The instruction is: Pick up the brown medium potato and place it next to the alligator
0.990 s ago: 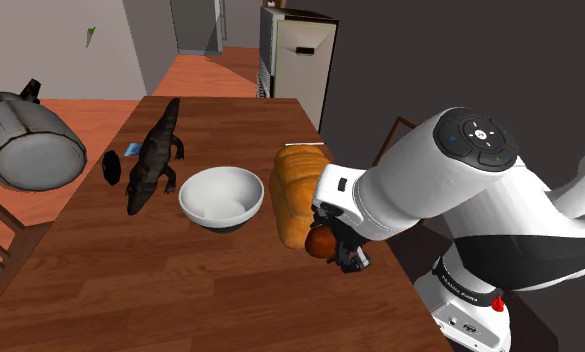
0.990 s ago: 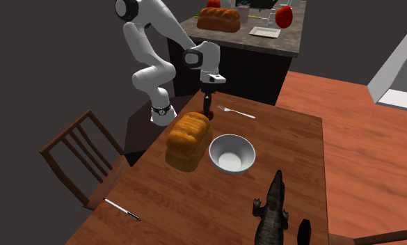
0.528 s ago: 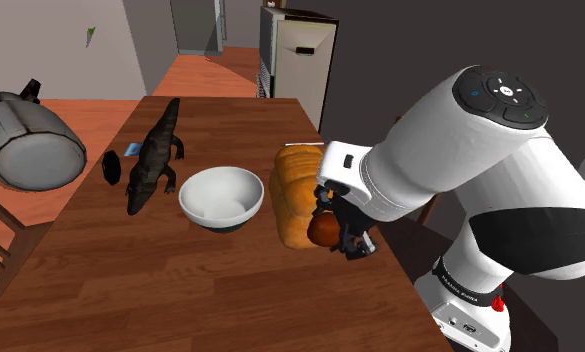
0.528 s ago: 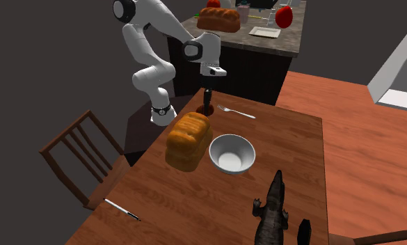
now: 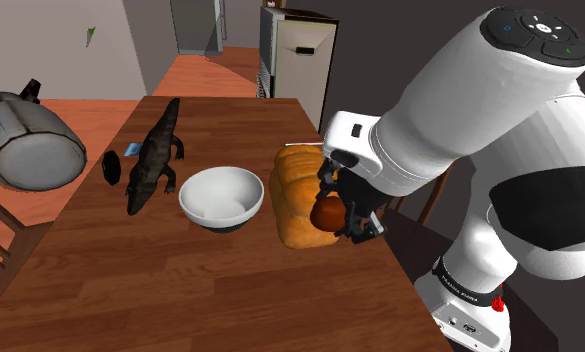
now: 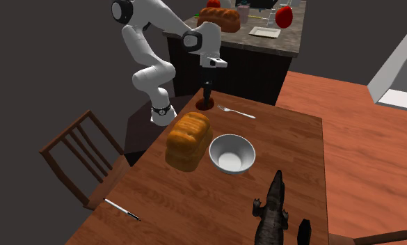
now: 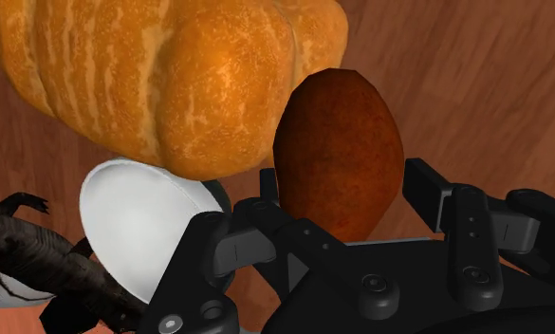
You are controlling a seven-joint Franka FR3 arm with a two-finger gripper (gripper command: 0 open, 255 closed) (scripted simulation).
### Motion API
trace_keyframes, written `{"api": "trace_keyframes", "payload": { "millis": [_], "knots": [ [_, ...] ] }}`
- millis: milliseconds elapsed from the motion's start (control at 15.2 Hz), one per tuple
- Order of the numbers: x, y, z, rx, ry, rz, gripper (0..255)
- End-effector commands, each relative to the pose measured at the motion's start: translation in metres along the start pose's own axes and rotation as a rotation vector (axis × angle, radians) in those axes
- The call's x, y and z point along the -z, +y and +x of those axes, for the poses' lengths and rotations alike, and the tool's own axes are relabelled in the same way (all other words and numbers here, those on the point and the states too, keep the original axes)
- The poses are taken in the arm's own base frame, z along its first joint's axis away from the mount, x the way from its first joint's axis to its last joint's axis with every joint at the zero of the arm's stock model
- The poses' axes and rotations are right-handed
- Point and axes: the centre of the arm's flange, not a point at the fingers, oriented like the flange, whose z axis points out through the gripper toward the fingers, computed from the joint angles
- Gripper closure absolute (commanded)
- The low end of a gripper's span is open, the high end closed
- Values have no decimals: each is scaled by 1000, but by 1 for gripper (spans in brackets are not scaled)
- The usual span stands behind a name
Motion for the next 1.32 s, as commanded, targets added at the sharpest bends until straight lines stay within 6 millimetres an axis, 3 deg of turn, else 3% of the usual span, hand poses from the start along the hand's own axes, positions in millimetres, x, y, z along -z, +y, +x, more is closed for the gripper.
{"api": "trace_keyframes", "payload": {
  "millis": [0, 396, 1254],
  "knots": [
    [10, 4, 0, 0, 0, 0, 255],
    [36, 16, 0, 0, 0, 0, 255],
    [-36, 170, -22, 0, 0, 0, 255]
  ]
}}
